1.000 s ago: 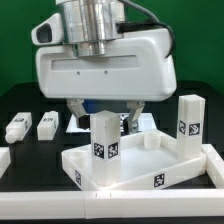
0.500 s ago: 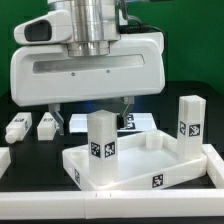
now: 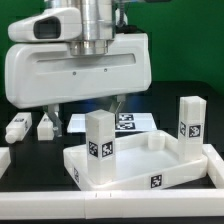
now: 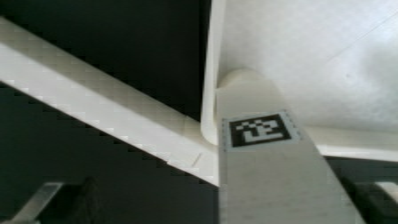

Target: Assemble desk

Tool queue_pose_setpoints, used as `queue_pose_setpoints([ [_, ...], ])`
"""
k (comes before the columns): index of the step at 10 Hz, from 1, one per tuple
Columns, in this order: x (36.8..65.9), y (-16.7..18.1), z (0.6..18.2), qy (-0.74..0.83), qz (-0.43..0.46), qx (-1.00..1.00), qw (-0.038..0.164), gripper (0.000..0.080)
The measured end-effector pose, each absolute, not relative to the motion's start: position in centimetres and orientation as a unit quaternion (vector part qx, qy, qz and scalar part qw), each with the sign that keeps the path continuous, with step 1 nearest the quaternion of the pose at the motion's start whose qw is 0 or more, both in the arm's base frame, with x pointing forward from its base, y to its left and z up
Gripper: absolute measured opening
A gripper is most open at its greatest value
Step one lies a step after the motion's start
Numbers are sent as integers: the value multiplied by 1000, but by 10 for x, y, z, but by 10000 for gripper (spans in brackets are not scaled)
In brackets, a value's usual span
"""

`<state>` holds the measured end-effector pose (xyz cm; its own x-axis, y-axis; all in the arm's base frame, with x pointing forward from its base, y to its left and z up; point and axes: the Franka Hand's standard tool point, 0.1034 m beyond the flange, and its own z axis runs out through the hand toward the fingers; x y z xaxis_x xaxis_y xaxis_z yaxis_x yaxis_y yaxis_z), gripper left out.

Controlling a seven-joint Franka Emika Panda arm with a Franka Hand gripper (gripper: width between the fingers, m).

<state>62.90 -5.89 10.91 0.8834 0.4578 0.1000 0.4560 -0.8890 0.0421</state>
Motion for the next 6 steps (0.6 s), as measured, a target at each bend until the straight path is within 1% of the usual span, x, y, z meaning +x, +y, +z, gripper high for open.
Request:
queue_pose_setpoints([
  [1, 629, -59, 109, 229, 53, 972, 8, 559],
  [2, 629, -60, 109, 228, 53, 972, 8, 376],
  [3, 629, -59, 108, 181, 54, 982, 5, 285],
  [5, 629, -60, 108, 107, 54, 993, 1, 285],
  [6, 629, -59, 108, 13, 54, 998, -3, 285],
])
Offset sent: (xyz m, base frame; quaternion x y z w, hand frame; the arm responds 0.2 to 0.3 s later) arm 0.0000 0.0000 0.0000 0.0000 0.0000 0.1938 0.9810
